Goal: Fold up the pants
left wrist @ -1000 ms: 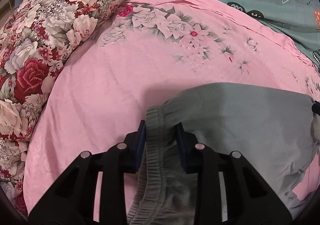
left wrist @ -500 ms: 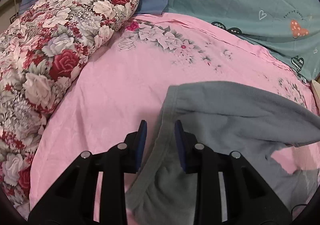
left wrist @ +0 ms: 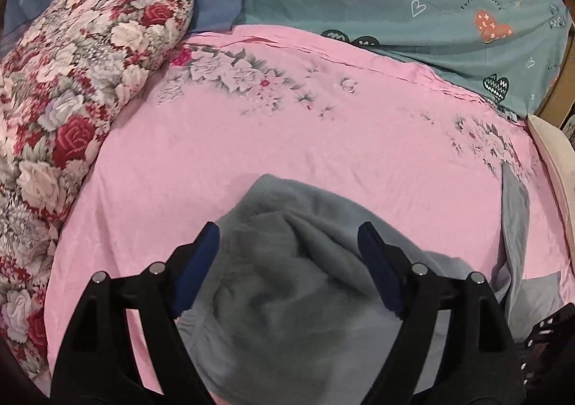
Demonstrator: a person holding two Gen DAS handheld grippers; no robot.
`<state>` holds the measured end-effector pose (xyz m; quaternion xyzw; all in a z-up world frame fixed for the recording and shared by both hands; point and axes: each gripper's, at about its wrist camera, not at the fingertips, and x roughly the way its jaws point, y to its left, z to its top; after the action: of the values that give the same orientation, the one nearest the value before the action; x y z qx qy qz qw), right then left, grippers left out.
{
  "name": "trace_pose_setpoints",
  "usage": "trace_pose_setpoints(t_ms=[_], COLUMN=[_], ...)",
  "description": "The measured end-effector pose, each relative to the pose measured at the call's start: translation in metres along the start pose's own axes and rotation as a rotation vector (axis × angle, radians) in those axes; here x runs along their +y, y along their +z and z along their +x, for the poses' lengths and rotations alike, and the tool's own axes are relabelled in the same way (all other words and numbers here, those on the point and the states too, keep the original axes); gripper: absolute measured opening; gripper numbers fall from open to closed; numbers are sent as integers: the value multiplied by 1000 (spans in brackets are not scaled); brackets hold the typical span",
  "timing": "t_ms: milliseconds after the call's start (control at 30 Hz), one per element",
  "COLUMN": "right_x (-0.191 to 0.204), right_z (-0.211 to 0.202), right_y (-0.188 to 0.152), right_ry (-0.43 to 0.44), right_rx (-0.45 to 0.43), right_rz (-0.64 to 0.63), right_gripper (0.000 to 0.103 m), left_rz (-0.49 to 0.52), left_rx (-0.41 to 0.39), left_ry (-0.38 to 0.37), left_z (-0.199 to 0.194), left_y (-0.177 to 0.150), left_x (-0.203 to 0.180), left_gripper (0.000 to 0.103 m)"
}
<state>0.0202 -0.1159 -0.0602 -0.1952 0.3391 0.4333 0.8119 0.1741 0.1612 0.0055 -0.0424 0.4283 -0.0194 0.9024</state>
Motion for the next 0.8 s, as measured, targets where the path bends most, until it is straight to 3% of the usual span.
trace_pose_setpoints(t_ms=[100, 267, 367, 500, 533, 600, 700, 800], right_x=[-1, -5, -6, -15, -18, -21, -22, -22], right_z=[9, 3, -1, -12, -15, -18, -20, -19], right_y=[-3, 2, 2, 2, 2, 2, 5, 10], right_ry=[5, -1, -12, -23, -31, -34, -56, -66], right_rx=[20, -21, -36, -88, -102, -109, -111, -98], right_rz=[16, 40, 42, 70, 84, 108, 111, 90], right_gripper=[4, 4, 5, 32, 34, 34, 34, 34], left_rz=[9, 59, 47, 13, 4, -37, -68, -59], left_rx=[53, 198, 244, 234, 225, 210, 154, 151], left_ry=[61, 227, 275, 263, 247, 199, 158, 130], left_z=[28, 85, 105, 110, 108, 101, 82, 79], left_y=[18, 28, 27, 27, 28, 29, 29, 31], left_x=[-10, -20, -13, -7, -6, -2, 4, 4], left_gripper=[81, 80, 63, 29, 16, 7, 5, 6])
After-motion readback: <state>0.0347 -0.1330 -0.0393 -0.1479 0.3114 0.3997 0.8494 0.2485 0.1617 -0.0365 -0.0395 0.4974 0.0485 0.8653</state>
